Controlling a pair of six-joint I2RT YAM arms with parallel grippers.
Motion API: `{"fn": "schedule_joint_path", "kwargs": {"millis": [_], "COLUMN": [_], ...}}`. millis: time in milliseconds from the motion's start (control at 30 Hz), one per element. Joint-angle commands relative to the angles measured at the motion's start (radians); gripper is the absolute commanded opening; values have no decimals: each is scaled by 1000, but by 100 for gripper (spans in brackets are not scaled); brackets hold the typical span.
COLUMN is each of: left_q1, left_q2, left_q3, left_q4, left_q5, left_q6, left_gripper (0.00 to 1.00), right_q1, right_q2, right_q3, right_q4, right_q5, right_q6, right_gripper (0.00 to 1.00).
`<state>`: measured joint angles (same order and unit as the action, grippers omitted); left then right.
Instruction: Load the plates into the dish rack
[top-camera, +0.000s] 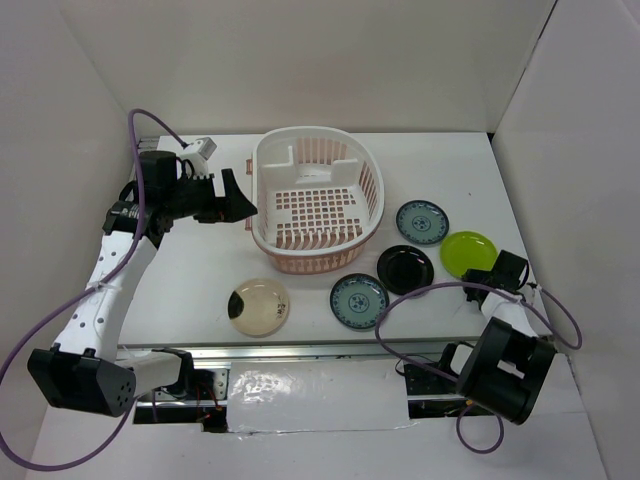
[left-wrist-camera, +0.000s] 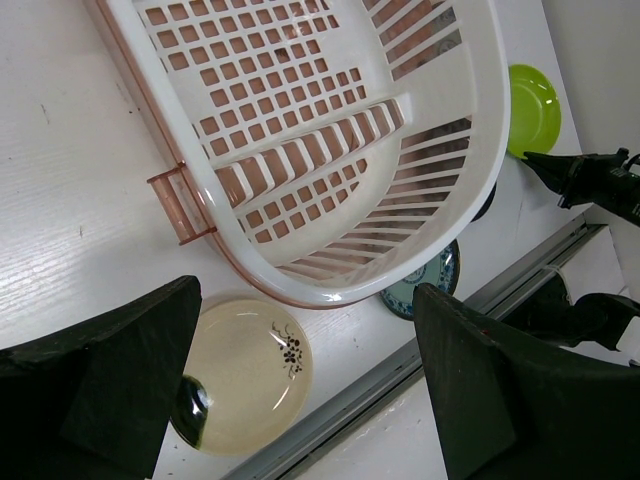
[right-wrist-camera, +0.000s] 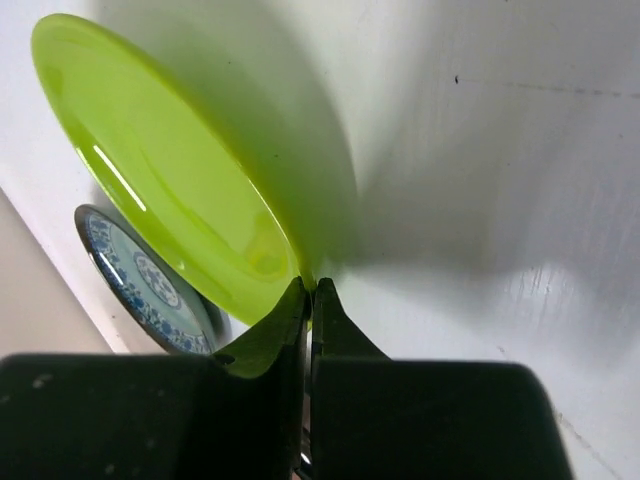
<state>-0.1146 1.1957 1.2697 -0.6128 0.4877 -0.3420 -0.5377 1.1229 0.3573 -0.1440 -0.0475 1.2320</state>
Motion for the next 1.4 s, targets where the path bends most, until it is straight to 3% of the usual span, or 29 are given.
{"fn": "schedule_joint_path", "kwargs": {"millis": [0,367,567,933,1200,1267,1367], "left_q1": [-2,-2,0,-2,4,13,30], "left_q2": [-2,-12,2,11,34,39,54], "left_q3": [16,19,37,77,148,181,227], "left_q4": [36,28,5,-25,-79,-105,-142], "left_q5": [17,37,26,-46,-136,-196,-219], "left_q6": [18,8,-3,-23,-26,-26,-31], "left_gripper": [99,99,99,99,99,99,99], "right_q1": [-2,-4,-4,22,404,571,751], "right_q2": [-46,-323,-478,-457,-221,-152,-51], "right_q3": [-15,-15,86,379,823,937,1074], "right_q4": [-69,-232,-321,-357,-465,-529,-584], "right_q5": [44,107,88,-132,30,205,325], "right_q6": [0,0,-71,-279,-417,-425,-454], "right_gripper": [0,0,0,0,0,0,0]}}
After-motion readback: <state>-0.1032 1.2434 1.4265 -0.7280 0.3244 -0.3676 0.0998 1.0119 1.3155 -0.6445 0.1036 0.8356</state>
